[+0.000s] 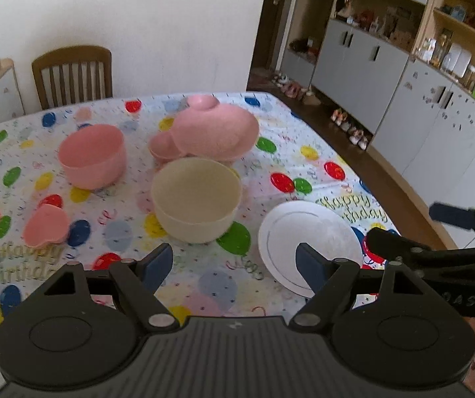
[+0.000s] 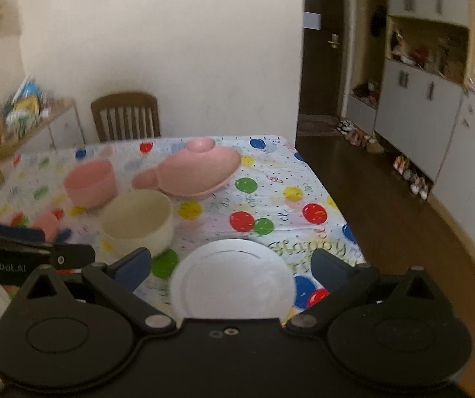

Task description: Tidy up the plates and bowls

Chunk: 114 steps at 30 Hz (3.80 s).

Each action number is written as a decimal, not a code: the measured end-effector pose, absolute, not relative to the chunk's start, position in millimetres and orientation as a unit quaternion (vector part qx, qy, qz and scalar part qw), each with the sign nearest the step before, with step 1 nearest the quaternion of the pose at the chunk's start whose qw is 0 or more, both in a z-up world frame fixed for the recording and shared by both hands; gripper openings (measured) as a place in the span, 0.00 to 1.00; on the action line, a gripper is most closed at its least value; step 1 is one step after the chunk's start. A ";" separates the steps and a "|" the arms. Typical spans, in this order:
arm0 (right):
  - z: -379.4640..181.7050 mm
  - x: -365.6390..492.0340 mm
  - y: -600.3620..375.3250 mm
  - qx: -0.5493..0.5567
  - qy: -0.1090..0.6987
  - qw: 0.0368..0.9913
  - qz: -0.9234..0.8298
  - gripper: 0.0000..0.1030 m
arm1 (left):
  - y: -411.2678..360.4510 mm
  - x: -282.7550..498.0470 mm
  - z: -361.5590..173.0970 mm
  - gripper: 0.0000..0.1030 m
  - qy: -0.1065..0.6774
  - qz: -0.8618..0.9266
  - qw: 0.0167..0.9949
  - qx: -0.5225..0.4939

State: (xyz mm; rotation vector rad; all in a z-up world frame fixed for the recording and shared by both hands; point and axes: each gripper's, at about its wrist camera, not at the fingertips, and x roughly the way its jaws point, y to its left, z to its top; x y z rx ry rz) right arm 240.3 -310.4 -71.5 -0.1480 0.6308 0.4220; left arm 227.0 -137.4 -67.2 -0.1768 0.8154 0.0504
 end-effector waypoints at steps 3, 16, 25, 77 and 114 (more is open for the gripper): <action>-80.3 254.0 -313.7 -0.107 0.308 0.921 0.211 1.00 | -148.3 241.0 -78.9 0.79 0.412 0.035 0.907 -0.081; -132.7 335.6 -344.6 -0.070 0.423 0.870 0.246 0.76 | -164.2 285.9 -129.4 0.78 0.474 0.065 0.870 -0.117; -157.7 374.2 -354.0 -0.031 0.485 0.831 0.271 0.57 | -170.2 306.8 -152.4 0.65 0.495 0.069 0.856 -0.134; -136.7 306.9 -338.2 0.067 0.505 0.807 0.300 0.07 | -91.7 212.7 -144.6 0.15 0.474 0.025 0.834 -0.282; -123.4 140.6 -153.1 0.041 0.504 0.792 0.344 0.07 | 83.9 32.5 -130.1 0.15 0.462 0.086 0.833 -0.293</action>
